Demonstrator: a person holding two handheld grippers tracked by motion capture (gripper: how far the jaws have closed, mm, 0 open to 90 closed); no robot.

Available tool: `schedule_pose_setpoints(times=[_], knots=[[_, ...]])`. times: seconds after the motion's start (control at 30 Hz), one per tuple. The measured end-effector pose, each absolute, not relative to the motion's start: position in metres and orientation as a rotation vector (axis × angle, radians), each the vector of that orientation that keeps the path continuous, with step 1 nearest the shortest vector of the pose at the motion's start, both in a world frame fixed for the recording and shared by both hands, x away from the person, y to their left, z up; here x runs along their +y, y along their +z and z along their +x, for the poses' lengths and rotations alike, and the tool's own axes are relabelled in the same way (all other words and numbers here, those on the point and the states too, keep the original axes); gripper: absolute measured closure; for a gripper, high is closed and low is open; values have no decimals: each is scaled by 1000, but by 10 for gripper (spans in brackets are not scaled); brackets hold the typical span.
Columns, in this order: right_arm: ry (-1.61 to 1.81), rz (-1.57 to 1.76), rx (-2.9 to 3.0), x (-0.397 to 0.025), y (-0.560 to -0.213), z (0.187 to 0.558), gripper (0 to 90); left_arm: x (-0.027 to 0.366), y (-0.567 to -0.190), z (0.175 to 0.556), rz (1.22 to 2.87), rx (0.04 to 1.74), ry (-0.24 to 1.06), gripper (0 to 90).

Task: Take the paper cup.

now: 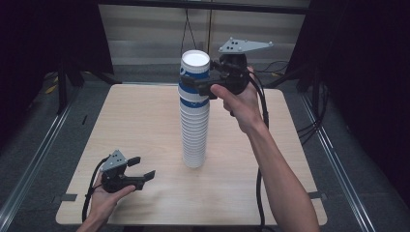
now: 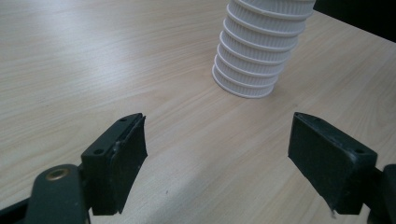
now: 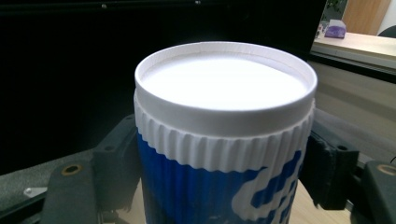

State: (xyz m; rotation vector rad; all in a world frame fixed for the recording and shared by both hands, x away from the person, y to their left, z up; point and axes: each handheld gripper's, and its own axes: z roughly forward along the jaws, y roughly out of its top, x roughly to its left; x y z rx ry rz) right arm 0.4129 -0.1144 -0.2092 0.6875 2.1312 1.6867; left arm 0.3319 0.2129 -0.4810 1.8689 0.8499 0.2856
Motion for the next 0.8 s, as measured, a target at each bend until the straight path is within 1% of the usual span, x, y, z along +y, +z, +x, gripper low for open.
schedule_pose_setpoints(times=[0.8], knots=[[1835,673,1986,-118,-199,413,255,211,-482,333,1876,848,278,193]])
